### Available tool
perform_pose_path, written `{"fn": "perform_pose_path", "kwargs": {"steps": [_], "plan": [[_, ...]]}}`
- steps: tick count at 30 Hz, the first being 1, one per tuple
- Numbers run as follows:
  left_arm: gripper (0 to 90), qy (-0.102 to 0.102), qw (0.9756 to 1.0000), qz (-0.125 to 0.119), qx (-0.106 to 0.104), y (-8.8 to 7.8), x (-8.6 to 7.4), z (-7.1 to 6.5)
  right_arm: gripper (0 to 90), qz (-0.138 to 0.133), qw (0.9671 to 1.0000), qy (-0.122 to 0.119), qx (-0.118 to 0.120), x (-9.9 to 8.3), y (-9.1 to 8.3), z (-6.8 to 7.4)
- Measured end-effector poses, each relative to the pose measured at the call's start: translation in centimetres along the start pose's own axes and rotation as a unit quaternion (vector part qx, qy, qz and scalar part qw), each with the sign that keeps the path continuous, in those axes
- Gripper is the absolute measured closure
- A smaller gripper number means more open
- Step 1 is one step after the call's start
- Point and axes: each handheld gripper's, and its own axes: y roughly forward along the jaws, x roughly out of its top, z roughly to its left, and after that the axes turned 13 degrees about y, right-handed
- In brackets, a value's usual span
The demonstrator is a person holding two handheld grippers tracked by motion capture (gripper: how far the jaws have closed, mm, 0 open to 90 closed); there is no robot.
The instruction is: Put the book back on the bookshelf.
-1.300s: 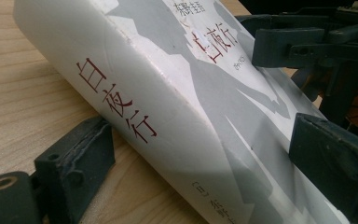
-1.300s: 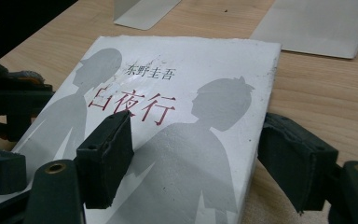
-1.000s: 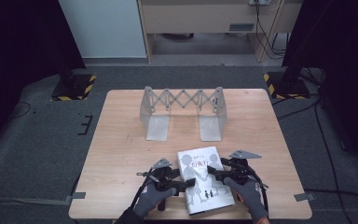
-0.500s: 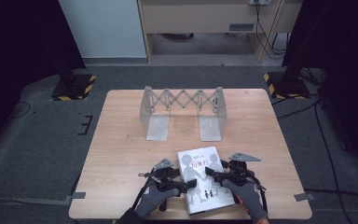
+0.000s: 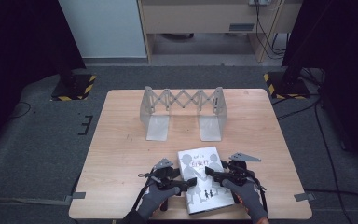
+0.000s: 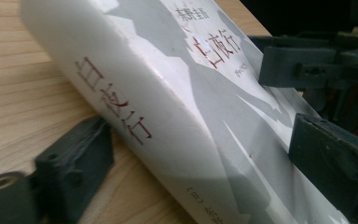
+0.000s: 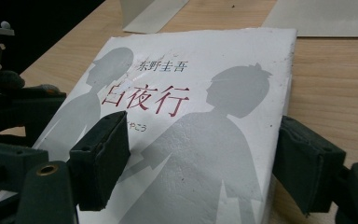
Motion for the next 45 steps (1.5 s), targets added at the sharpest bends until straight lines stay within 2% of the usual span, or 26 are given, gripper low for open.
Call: {"fn": "perform_pose_path", "kwargs": {"steps": [7, 12, 14, 17, 20, 25, 29, 34, 40, 45], "plan": [[10.8, -0.015, 0.9999, -0.006, -0.006, -0.1, -0.1, 0.1, 24.3, -0.006, 1.0000, -0.001, -0.002, -0.1, 0.0, 0.2], [14.4, -0.027, 0.9994, -0.014, -0.017, -0.4, 0.1, 0.2, 25.8, -0.008, 0.9999, -0.006, 0.006, 0.0, -0.1, 0.3], [16.8, -0.026, 0.9992, -0.023, -0.021, -0.6, 0.4, 0.1, 26.4, -0.012, 0.9998, -0.004, 0.014, 0.1, -0.3, 0.4], [20.1, -0.013, 0.9990, -0.037, -0.023, -1.2, 1.1, 0.1, 28.2, -0.025, 0.9993, -0.005, 0.028, 0.4, -0.6, 0.7], [23.6, -0.012, 0.9983, -0.050, -0.029, -1.6, 1.5, 0.1, 29.9, -0.041, 0.9981, -0.016, 0.043, 0.6, -0.8, 1.1], [24.5, -0.008, 0.9978, -0.052, -0.040, -1.5, 1.8, 0.0, 32.9, -0.050, 0.9969, -0.020, 0.058, 0.8, -0.9, 1.4], [25.4, -0.004, 0.9974, -0.052, -0.049, -1.2, 2.1, -0.2, 38.9, -0.053, 0.9960, -0.015, 0.070, 0.9, -1.2, 1.5], [25.9, -0.002, 0.9972, -0.054, -0.052, -1.2, 2.2, 0.0, 45.6, -0.067, 0.9948, -0.018, 0.074, 1.1, -1.5, 1.5], [28.1, -0.002, 0.9966, -0.058, -0.059, -1.1, 2.4, 0.1, 46.0, -0.070, 0.9941, -0.012, 0.082, 1.2, -1.5, 1.4], [34.1, -0.013, 0.9945, -0.069, -0.078, -1.4, 2.5, 0.3, 45.9, -0.066, 0.9942, -0.005, 0.084, 1.3, -1.5, 1.3]]}}
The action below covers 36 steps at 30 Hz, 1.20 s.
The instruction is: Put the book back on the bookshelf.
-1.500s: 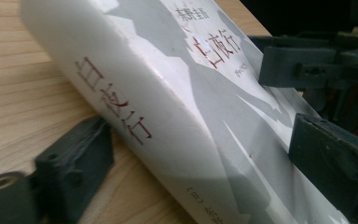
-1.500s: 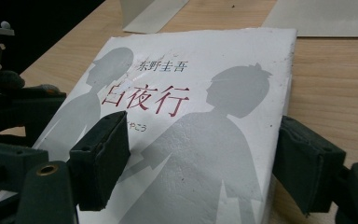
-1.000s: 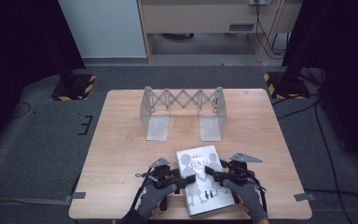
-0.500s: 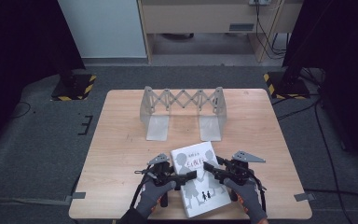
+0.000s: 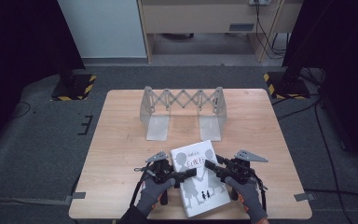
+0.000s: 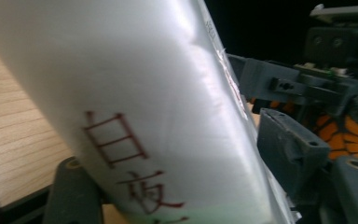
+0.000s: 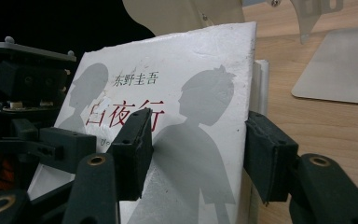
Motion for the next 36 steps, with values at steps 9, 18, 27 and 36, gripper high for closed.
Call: {"fn": "perform_pose_path", "kwargs": {"steps": [9, 18, 27, 36], "plan": [[39.0, 0.010, 0.9999, -0.004, -0.005, -0.5, 0.7, -0.5, 46.7, -0.026, 0.9989, -0.010, -0.038, 1.1, -1.6, -1.2], [44.1, 0.030, 0.9995, -0.002, -0.004, -1.7, 2.6, -0.7, 39.6, -0.021, 0.9910, -0.019, -0.131, 1.5, -2.5, -3.4], [47.5, 0.055, 0.9985, -0.001, 0.005, -1.5, 4.7, -0.7, 33.7, -0.021, 0.9834, -0.025, -0.179, 1.9, -3.3, -5.1], [49.7, 0.102, 0.9936, -0.023, 0.043, -2.0, 6.4, -0.2, 33.4, -0.026, 0.9777, -0.039, -0.205, 2.2, -3.9, -5.9]]}}
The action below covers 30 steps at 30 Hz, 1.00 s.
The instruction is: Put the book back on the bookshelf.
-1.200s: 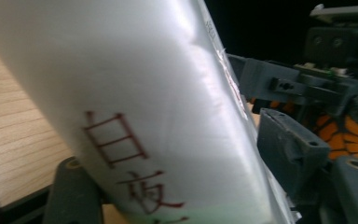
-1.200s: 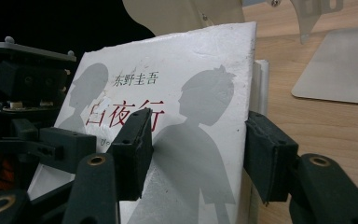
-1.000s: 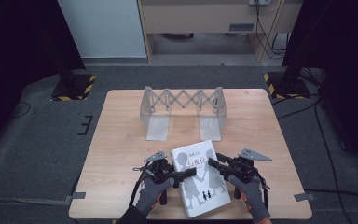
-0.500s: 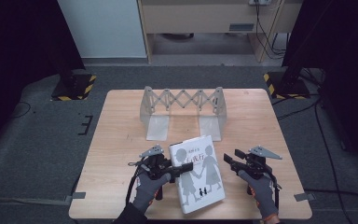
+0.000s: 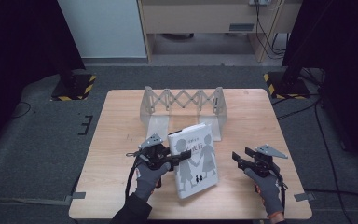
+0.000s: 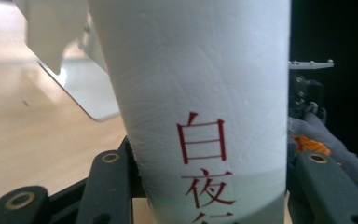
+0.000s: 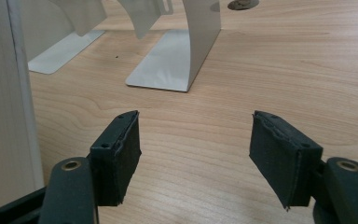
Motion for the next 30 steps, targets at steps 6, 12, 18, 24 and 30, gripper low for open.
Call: {"fn": "perform_pose_path", "kwargs": {"steps": [6, 12, 18, 24, 30], "plan": [[49.4, -0.003, 1.0000, -0.009, -0.003, -0.6, -0.7, 0.1, 30.8, 0.003, 0.9998, -0.007, -0.021, 0.0, 0.1, -0.5], [49.7, 0.013, 0.9998, -0.005, -0.013, -1.4, -1.2, -0.6, 21.5, 0.041, 0.9968, -0.030, -0.061, -0.5, 0.9, -1.0], [50.7, 0.036, 0.9992, -0.004, -0.018, -1.9, -1.5, -1.8, 16.3, 0.082, 0.9917, -0.050, -0.086, -1.1, 1.6, -1.3], [50.7, 0.049, 0.9987, -0.008, -0.012, -2.0, -1.7, -2.7, 15.1, 0.088, 0.9907, -0.050, -0.091, -1.1, 1.5, -1.4], [50.1, 0.054, 0.9984, -0.013, -0.006, -2.1, -1.8, -3.1, 14.4, 0.099, 0.9895, -0.049, -0.094, -1.1, 1.6, -1.4]]}}
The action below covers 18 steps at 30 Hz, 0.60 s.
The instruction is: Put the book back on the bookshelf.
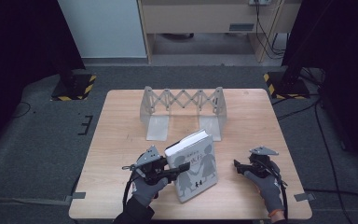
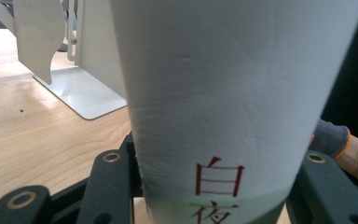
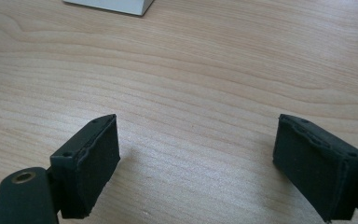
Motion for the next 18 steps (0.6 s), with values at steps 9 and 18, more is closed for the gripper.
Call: {"fn": "perform_pose_path", "kwargs": {"steps": [9, 18], "plan": [[49.3, 0.009, 0.9999, -0.008, 0.006, 0.03, -0.09, -0.57, 10.8, 0.006, 0.9996, -0.021, -0.016, -0.06, 0.18, 0.42], [49.0, 0.013, 0.9999, -0.008, 0.004, 0.10, 0.02, -0.83, 6.5, 0.008, 0.9995, -0.013, -0.026, 0.00, 0.30, 0.29]]}}
